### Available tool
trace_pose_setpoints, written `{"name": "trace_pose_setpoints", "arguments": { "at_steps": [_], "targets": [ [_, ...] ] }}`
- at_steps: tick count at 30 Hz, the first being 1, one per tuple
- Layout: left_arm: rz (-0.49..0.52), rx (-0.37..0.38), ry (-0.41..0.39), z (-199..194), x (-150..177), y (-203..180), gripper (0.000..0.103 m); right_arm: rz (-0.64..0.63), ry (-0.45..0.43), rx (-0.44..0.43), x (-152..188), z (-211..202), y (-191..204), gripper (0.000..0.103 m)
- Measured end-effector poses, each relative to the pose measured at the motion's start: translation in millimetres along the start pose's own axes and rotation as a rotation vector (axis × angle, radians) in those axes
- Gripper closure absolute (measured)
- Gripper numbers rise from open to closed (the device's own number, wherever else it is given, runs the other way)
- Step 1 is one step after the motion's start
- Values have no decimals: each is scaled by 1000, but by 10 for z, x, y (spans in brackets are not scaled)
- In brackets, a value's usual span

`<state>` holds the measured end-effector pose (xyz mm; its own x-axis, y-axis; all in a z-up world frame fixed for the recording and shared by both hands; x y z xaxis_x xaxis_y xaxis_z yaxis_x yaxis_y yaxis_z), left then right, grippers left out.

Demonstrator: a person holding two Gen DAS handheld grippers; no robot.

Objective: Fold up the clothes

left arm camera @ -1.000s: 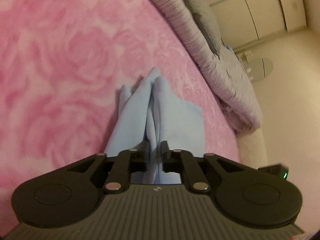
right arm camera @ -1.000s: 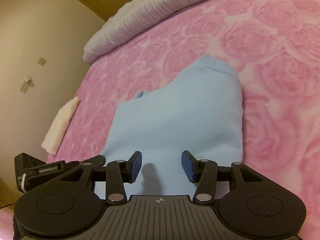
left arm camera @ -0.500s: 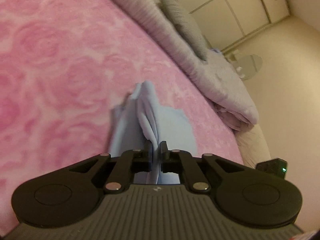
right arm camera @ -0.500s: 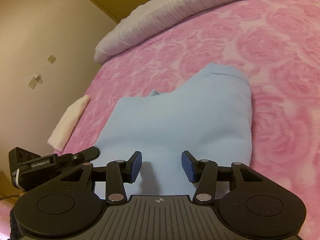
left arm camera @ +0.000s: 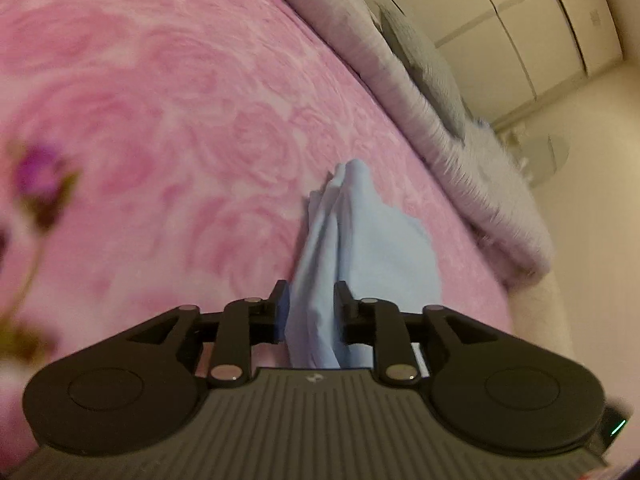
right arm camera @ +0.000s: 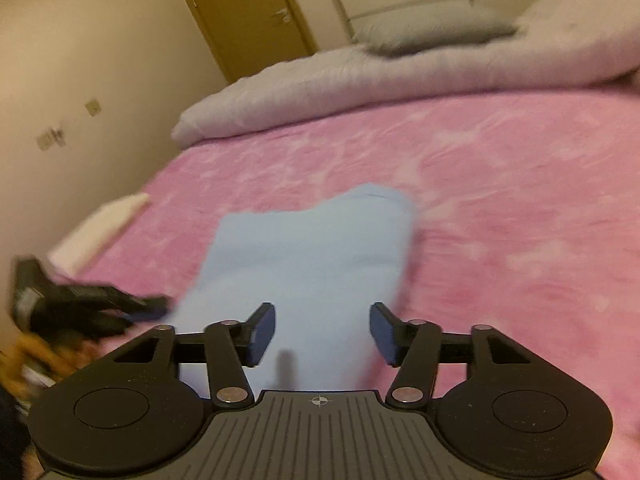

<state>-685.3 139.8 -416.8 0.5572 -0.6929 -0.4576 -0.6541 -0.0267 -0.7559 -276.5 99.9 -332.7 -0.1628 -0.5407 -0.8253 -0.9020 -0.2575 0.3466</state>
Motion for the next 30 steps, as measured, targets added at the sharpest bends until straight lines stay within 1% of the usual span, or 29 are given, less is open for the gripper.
{"name": "trace_pose_setpoints", "arguments": {
  "at_steps": [2,5,8,11,12,13,15,17,18,20,22,23,24,26,28,29,30],
  "targets": [
    [-89,24,24,-175,141,26,75,-43,-14,38,153,-257,26,46],
    [-169,23,44,-155,276,48,74,-101,6,31,388,-445,178,46],
    [-241,14,59,-95,396,66,74,-232,23,37,531,-430,401,46],
    [-287,13,48,1,422,99,74,-369,5,64,593,-304,576,46],
    [-286,23,38,19,414,98,84,-404,8,69,617,-252,611,46],
    [-258,29,27,18,398,71,89,-438,11,74,642,-201,644,46],
    [-161,35,2,-13,353,-20,92,-511,6,87,704,-112,705,85],
    [-15,20,-13,-53,341,-131,93,-624,-21,97,762,-118,804,86],
    [27,10,-13,-50,362,-148,93,-700,-35,102,808,-131,856,86],
    [44,-8,-10,-7,431,-96,91,-797,-14,113,926,-92,904,86],
    [35,-24,-27,22,479,-11,88,-849,27,129,1101,1,861,86],
    [32,-30,-41,16,489,-3,83,-867,16,132,1161,4,853,86],
    [30,-35,-46,0,488,-2,78,-872,8,135,1202,0,844,85],
    [17,-39,-41,-66,471,-6,76,-780,15,131,1144,-46,815,78],
    [-43,-46,-43,-171,451,14,76,-550,48,101,991,-116,682,64],
    [-76,-50,-45,-222,439,26,74,-398,50,80,908,-179,575,53],
    [-110,-47,-45,-261,433,58,69,-227,50,61,840,-238,431,46]
  ]
}}
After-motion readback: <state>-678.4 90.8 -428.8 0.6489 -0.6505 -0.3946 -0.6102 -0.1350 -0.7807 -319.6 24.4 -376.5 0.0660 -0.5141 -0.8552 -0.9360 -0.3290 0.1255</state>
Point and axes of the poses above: each gripper's, at about its wrist camera, not at the fingertips, and z roughly the way its jaws point, y to its left, x to its underside, the point moved 2 cm from there along z, roughly the way its jaws point, and after that the axes turned 11 degrees about -y, right-handed, at the moved point
